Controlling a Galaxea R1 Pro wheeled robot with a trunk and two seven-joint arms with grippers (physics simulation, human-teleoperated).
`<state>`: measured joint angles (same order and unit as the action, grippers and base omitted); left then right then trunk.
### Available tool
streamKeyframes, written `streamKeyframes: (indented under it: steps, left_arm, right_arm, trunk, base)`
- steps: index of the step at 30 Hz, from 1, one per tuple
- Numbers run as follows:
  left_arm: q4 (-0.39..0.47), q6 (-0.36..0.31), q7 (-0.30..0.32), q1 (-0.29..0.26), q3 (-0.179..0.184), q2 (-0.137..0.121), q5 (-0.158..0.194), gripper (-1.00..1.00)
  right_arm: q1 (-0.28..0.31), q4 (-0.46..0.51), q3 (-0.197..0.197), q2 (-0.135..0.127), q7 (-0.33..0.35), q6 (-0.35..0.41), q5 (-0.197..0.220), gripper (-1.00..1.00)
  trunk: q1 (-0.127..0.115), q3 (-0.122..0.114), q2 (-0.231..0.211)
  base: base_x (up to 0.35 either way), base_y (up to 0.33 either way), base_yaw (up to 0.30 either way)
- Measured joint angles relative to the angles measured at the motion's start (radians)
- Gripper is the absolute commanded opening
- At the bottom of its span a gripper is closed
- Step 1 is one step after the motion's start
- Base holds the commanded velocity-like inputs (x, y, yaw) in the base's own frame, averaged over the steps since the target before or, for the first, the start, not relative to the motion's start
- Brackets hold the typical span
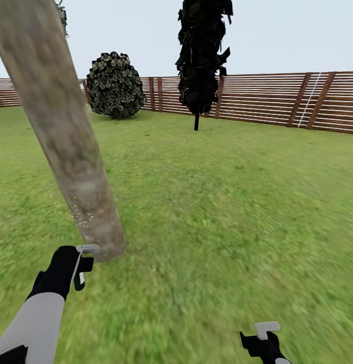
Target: In the garden, pick up the pesticide atomizer on the floor and spray pesticide onto both trees until each tree trunk is fully covered.
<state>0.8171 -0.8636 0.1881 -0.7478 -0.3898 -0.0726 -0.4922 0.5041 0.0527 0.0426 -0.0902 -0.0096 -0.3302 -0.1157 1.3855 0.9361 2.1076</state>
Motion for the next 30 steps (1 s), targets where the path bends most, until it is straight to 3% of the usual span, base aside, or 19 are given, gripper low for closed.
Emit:
streamKeyframes:
  steps: [4, 15, 20, 26, 29, 30]
  left_arm:
    - [0.003, 0.0, 0.0, 0.0, -0.002, 0.0, 0.001, -1.0]
    - [-0.004, 0.0, -0.003, 0.0, -0.003, 0.0, 0.001, -1.0]
    - [0.001, -0.002, -0.003, 0.0, -0.002, 0.018, 0.004, -1.0]
    - [0.003, -0.005, -0.007, -0.006, 0.012, 0.095, 0.003, -1.0]
    - [0.004, -0.007, -0.013, -0.008, 0.009, 0.097, -0.009, -1.0]
    - [0.006, -0.007, -0.015, -0.007, 0.004, 0.085, -0.018, -1.0]
  right_arm:
    - [0.0, 0.001, 0.0, -0.002, 0.0, 0.0, 0.0, 1.0]
    - [0.0, 0.002, 0.0, -0.002, 0.0, 0.0, 0.0, 1.0]
    - [0.0, 0.002, 0.0, -0.002, 0.0, 0.0, 0.0, 1.0]
    - [0.0, 0.004, 0.0, -0.003, 0.0, 0.0, 0.0, 1.0]
    - [0.0, 0.005, 0.0, -0.004, -0.001, 0.0, 0.0, 1.0]
    - [0.0, 0.004, 0.0, -0.005, 0.0, 0.0, 0.0, 1.0]
  trunk:
    - [0.0, 0.0, 0.0]
    - [0.0, 0.0, 0.0]
    - [0.0, 0.0, 0.0]
    - [0.0, 0.0, 0.0]
    - [0.0, 0.0, 0.0]
    - [0.0, 0.0, 0.0]
  base:
    - [0.096, -0.277, 0.044]
    - [0.143, -0.265, 0.265]
    - [0.137, -0.264, 0.277]
    - [0.141, -0.264, 0.096]
    - [0.147, -0.263, 0.007]
    - [0.152, -0.264, 0.0]
